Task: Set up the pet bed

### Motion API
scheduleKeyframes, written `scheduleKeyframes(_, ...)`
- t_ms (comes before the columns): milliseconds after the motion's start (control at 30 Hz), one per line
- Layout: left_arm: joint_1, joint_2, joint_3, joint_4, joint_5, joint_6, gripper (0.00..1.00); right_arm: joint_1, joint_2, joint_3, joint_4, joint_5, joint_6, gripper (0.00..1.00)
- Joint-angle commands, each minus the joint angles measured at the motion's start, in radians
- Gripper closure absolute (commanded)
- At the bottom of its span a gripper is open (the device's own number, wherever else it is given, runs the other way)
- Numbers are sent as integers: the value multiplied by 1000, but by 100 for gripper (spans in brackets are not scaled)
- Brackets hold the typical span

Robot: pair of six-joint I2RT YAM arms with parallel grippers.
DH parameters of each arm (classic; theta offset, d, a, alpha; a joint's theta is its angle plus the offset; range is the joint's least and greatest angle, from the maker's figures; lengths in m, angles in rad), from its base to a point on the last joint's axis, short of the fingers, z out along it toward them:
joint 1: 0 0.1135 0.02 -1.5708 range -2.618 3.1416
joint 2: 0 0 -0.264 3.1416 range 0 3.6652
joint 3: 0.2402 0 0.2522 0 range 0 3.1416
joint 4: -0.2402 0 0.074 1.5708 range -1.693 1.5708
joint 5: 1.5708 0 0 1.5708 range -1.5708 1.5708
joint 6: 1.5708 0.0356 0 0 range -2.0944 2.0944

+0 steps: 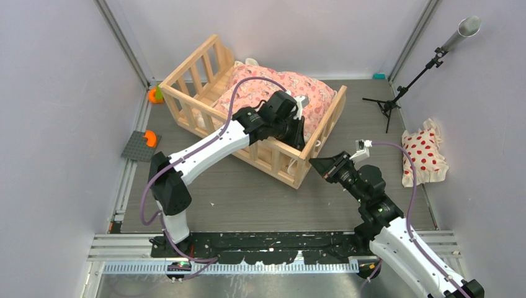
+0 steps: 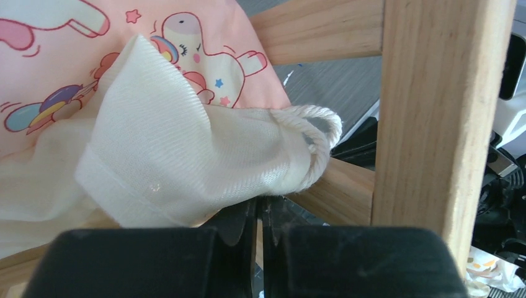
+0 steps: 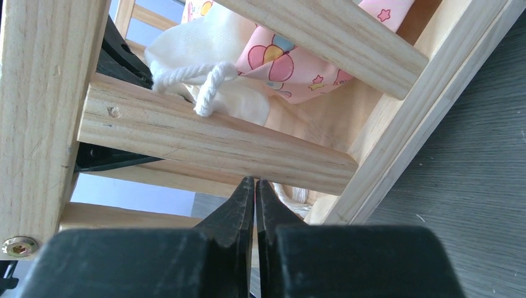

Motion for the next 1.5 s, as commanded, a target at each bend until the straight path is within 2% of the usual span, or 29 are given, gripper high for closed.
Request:
scheduleKeyframes(0, -41, -45, 36, -72, 183, 7, 100, -17, -9, 54, 1, 94, -37, 90)
scheduleKeyframes(233, -29, -13, 105, -172, 242, 82, 100, -17, -29, 73, -49, 106, -61, 90)
scheduleKeyframes(567, 41, 98, 434, -491, 314, 252, 100, -17, -39, 94, -105, 110, -85, 90)
scheduleKeyframes(667, 42, 126, 480, -540, 337, 273, 100, -17, -41, 93, -110, 110, -88, 90)
scheduleKeyframes(967, 41, 77, 417, -549, 351, 292, 100, -17, -45, 101, -125, 110, -100, 90)
scheduleKeyframes(1133, 42, 65, 325, -543, 369, 299, 100, -17, -39, 110, -136, 107, -111, 90)
scheduleKeyframes(1267, 40, 67, 257, -516, 380, 293, 96, -18, -40, 108, -137, 107, -110, 90)
scheduleKeyframes(1467, 42, 71, 288, -568, 324, 328, 84, -17, -46, 116, -156, 106, -122, 90)
